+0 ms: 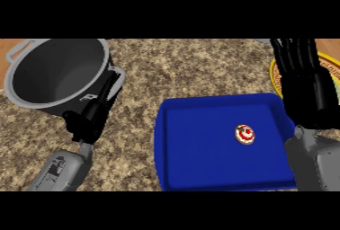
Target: Pick the cupcake from the tray and place it in the plate
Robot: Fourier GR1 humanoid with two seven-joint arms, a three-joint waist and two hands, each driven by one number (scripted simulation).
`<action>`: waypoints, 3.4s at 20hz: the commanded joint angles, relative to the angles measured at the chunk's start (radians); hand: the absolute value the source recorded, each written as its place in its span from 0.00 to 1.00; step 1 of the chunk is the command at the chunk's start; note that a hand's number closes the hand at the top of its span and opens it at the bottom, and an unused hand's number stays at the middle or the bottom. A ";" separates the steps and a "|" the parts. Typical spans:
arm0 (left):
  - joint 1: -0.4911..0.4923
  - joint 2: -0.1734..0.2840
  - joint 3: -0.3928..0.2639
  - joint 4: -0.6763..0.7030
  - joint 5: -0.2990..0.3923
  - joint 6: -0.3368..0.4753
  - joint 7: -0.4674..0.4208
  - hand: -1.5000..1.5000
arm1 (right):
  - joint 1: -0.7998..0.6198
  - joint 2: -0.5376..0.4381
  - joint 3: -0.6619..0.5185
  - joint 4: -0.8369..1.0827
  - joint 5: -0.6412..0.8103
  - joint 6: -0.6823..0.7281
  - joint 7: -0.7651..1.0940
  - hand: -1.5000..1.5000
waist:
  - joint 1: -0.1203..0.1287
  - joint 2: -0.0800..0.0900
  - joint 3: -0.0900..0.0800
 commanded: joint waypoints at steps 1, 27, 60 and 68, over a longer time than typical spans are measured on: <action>0.007 0.023 0.041 -0.018 -0.007 -0.002 0.045 0.50 | 0.059 -0.011 0.010 -0.086 -0.036 0.039 0.063 1.00 | -0.003 0.028 -0.011; 0.277 0.062 0.026 -0.115 -0.071 0.178 0.201 0.50 | 0.354 -0.391 0.114 0.125 0.453 0.201 -0.321 0.00 | 0.001 0.034 -0.014; 0.271 0.036 0.070 -0.100 -0.088 0.145 0.204 0.50 | 0.059 -0.372 0.320 0.325 0.645 0.570 0.061 0.00 | 0.009 0.038 -0.012; 0.237 0.032 0.089 -0.103 -0.120 0.170 0.245 0.50 | 0.066 -0.332 0.335 0.346 0.691 0.561 0.060 0.00 | 0.001 0.036 -0.011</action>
